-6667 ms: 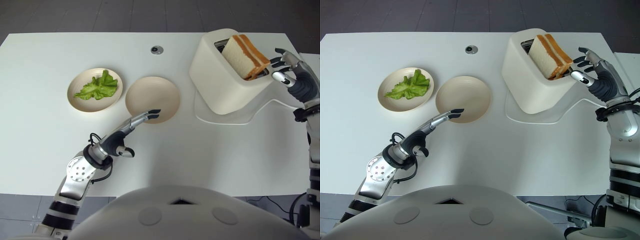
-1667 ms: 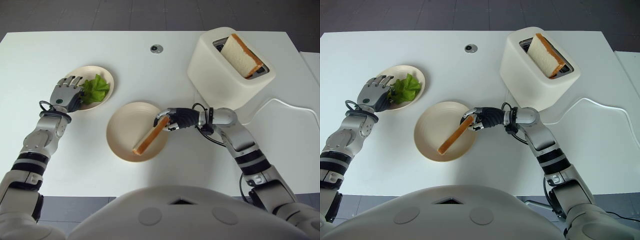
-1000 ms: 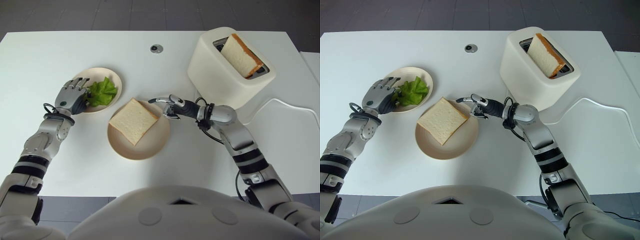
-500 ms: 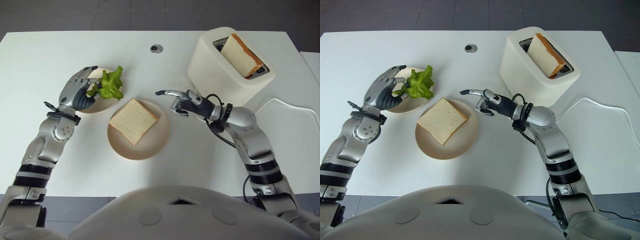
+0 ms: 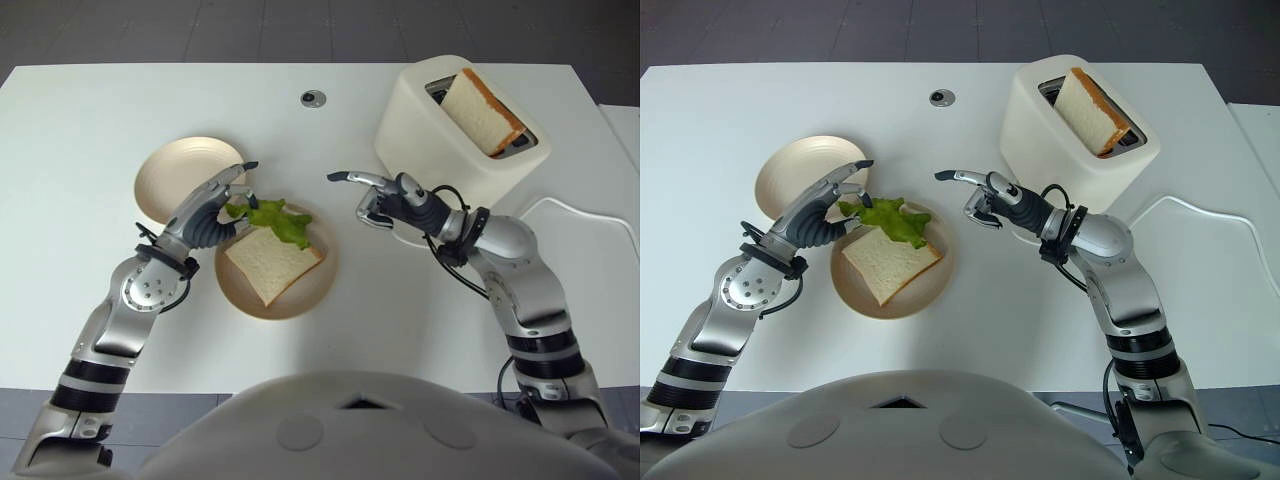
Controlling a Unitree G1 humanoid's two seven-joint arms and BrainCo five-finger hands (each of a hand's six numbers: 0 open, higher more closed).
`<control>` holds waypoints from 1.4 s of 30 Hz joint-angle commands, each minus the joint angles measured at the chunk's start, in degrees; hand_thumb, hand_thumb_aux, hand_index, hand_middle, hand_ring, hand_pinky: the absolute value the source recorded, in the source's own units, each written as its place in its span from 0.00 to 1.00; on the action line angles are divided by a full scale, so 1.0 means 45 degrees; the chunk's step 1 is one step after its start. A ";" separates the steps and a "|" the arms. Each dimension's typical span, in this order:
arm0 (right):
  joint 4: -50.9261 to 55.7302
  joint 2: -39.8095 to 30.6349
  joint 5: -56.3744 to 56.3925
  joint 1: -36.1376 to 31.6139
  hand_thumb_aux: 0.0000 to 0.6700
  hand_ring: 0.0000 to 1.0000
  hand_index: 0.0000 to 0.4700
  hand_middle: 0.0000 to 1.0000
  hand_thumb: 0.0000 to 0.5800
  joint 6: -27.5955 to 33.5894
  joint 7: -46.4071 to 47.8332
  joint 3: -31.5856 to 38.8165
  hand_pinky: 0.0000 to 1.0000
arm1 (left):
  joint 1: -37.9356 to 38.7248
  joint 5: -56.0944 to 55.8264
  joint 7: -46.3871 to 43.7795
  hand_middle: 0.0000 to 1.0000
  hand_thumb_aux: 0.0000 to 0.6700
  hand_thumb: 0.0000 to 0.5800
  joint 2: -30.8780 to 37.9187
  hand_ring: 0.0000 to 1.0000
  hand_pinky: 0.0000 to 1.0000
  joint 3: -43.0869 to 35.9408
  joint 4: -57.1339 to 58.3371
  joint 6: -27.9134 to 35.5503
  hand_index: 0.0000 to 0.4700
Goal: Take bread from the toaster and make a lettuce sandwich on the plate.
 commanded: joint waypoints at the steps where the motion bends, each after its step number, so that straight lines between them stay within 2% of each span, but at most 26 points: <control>1: -0.0254 -0.0152 0.0269 0.0173 0.00 0.90 0.00 0.90 0.00 0.0189 -0.0071 -0.0158 0.90 | 0.0246 0.0309 -0.0404 0.00 1.00 1.00 0.0042 0.00 0.00 -0.0096 0.0088 -0.0127 1.00; 7: -0.0431 -0.0341 0.0449 0.0230 0.00 0.90 0.00 0.90 0.00 0.0203 -0.0122 -0.0365 0.90 | 0.0868 0.2085 -0.1150 0.00 1.00 1.00 0.0773 0.00 0.00 -0.1056 0.0797 -0.0506 1.00; 19: -0.0662 -0.0606 0.0512 0.0248 0.00 0.89 0.00 0.89 0.00 0.0026 -0.0414 -0.0883 0.89 | 0.1085 0.1320 -0.1675 0.00 1.00 1.00 0.1120 0.00 0.00 -0.0006 0.0124 -0.0844 1.00; 20: -0.0684 -0.0698 0.0283 0.0253 0.00 0.80 0.00 0.80 0.00 -0.0098 -0.0485 -0.0874 0.80 | 0.1068 0.1294 -0.1714 0.00 1.00 1.00 0.1131 0.00 0.00 0.0049 0.0105 -0.0860 1.00; 21: -0.0747 -0.0817 -0.0029 0.0282 0.00 0.60 0.00 0.60 0.00 -0.0269 -0.0588 -0.0857 0.60 | 0.1066 0.1273 -0.1794 0.00 1.00 1.00 0.1162 0.00 0.00 0.0091 0.0067 -0.0887 1.00; 22: -0.0866 -0.0970 -0.0484 0.0324 0.00 0.47 0.00 0.47 0.00 -0.0490 -0.0764 -0.0846 0.47 | 0.1101 0.1254 -0.1921 0.00 1.00 1.00 0.1246 0.00 0.00 0.0102 0.0022 -0.0948 1.00; 23: -0.1046 -0.1124 -0.0927 0.0369 0.00 0.00 0.00 0.00 0.00 -0.0691 -0.0981 -0.0892 0.00 | 0.1161 0.1230 -0.2037 0.00 1.00 1.00 0.1335 0.00 0.00 0.0116 -0.0039 -0.1036 1.00; 24: -0.1264 -0.1247 -0.1248 0.0416 0.00 0.00 0.00 0.00 0.00 -0.0836 -0.1165 -0.0995 0.00 | 0.1242 0.1209 -0.2190 0.00 0.96 1.00 0.1444 0.00 0.00 0.0128 -0.0106 -0.1106 0.96; 25: -0.1460 -0.1356 -0.1496 0.0456 0.00 0.00 0.00 0.00 0.00 -0.0937 -0.1320 -0.1131 0.00 | 0.1329 0.1235 -0.2315 0.00 0.73 0.93 0.1571 0.00 0.00 0.0126 -0.0134 -0.1218 0.73; 26: -0.1609 -0.1454 -0.1660 0.0490 0.00 0.00 0.00 0.00 0.00 -0.1009 -0.1433 -0.1290 0.00 | 0.1400 0.1250 -0.2417 0.00 0.66 0.88 0.1653 0.00 0.00 0.0126 -0.0144 -0.1320 0.66; 28: -0.1716 -0.1635 -0.1977 0.0453 0.00 0.00 0.00 0.00 0.00 -0.1153 -0.1684 -0.1633 0.00 | 0.1520 0.1301 -0.2575 0.00 0.48 0.73 0.1749 0.00 0.00 0.0112 -0.0164 -0.1383 0.48; 29: -0.1718 -0.1713 -0.2142 0.0406 0.00 0.00 0.00 0.00 0.00 -0.1227 -0.1797 -0.1755 0.00 | 0.1575 0.1305 -0.2652 0.00 0.18 0.33 0.1770 0.00 0.00 0.0109 -0.0188 -0.1360 0.18; 30: -0.1711 -0.1797 -0.2279 0.0366 0.00 0.00 0.00 0.00 0.00 -0.1295 -0.1885 -0.1883 0.00 | 0.1658 0.1339 -0.2772 0.00 0.00 0.00 0.1819 0.00 0.00 0.0057 -0.0172 -0.1321 0.00; 37: -0.2551 -0.1802 -0.2146 -0.0533 0.00 0.00 0.00 0.00 0.00 -0.1138 -0.3073 -0.3854 0.00 | 0.1830 0.1394 -0.2884 0.00 0.00 0.00 0.1838 0.00 0.00 0.0265 -0.0319 -0.1396 0.00; 42: -0.2166 -0.2389 -0.3946 -0.1735 0.00 0.00 0.00 0.00 0.00 -0.1819 -0.4758 -0.5406 0.00 | 0.1812 0.0519 -0.2980 0.00 0.00 0.00 0.1602 0.00 0.00 0.0589 -0.0778 -0.1483 0.00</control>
